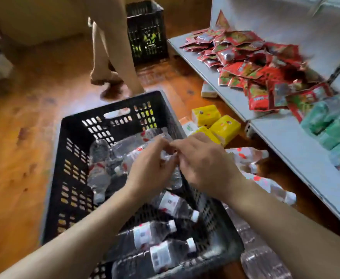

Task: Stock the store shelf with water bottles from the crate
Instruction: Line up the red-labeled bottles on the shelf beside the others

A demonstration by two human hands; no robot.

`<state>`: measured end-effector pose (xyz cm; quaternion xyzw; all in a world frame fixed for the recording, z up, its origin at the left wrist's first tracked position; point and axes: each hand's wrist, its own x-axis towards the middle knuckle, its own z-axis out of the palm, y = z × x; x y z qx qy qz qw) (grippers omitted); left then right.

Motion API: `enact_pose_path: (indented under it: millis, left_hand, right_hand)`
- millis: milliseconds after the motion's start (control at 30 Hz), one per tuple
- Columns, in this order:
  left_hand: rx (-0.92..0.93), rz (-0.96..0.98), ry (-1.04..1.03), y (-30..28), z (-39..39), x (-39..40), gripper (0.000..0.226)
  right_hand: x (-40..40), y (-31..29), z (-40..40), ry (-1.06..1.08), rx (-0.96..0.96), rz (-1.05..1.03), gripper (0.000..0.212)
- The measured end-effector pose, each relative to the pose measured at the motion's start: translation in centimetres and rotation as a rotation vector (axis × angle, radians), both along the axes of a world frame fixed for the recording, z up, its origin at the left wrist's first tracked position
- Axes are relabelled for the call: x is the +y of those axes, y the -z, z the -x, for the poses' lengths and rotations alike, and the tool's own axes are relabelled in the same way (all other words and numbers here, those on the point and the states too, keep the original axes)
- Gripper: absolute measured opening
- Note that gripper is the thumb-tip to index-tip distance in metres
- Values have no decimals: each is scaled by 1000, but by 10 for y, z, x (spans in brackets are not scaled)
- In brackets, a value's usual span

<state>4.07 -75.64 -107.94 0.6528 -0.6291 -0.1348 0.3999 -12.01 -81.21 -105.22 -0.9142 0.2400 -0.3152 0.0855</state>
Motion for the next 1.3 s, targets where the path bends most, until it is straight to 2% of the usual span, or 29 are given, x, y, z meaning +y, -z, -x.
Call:
enact_pose_path:
  millis: [67, 133, 233, 267, 333, 433, 500, 600, 667, 800, 900, 1033, 1200, 1300]
  left_hand:
    - [-61, -188, -6, 20, -23, 13, 20]
    - [-139, -496, 120, 42, -45, 26, 32]
    - [-325, -934, 338, 70, -65, 47, 41]
    - [-361, -1012, 374, 79, -69, 55, 38]
    - [-389, -1127, 401, 96, -74, 71, 38]
    - [-432, -1247, 410, 119, -78, 82, 53]
    - [-469, -1269, 412, 131, -81, 82, 63]
    - [-468, -1259, 402, 142, -83, 81, 71]
    - [-474, -1229, 408, 147, -83, 84, 68]
    - [-477, -1168, 417, 147, -85, 86, 57]
    - [-395, -1133, 417, 138, -81, 87, 62]
    - [-348, -1090, 415, 114, -76, 89, 65]
    - [-229, -843, 315, 69, -78, 74, 82]
    - [-210, -705, 291, 42, -74, 62, 90]
  right_hand:
    - [8, 10, -13, -3, 92, -43, 33]
    - [15, 18, -29, 3, 275, -237, 29]
    - [24, 41, -51, -52, 770, -497, 35]
    - [28, 51, -57, -87, 887, -559, 35]
    - [38, 73, -69, -111, 993, -659, 30]
    - [50, 108, -84, -109, 1142, -749, 38]
    - [48, 121, -91, -126, 1256, -793, 49]
    - [40, 132, -98, -103, 1318, -920, 60]
    - [42, 137, -102, -99, 1319, -942, 51]
    - [56, 132, -107, -154, 1481, -730, 36]
    - [52, 124, -104, -162, 1499, -700, 33]
    - [41, 93, -86, -125, 1341, -754, 50]
    - [19, 34, -55, -43, 939, -805, 51]
    - [12, 2, -44, -24, 791, -766, 52]
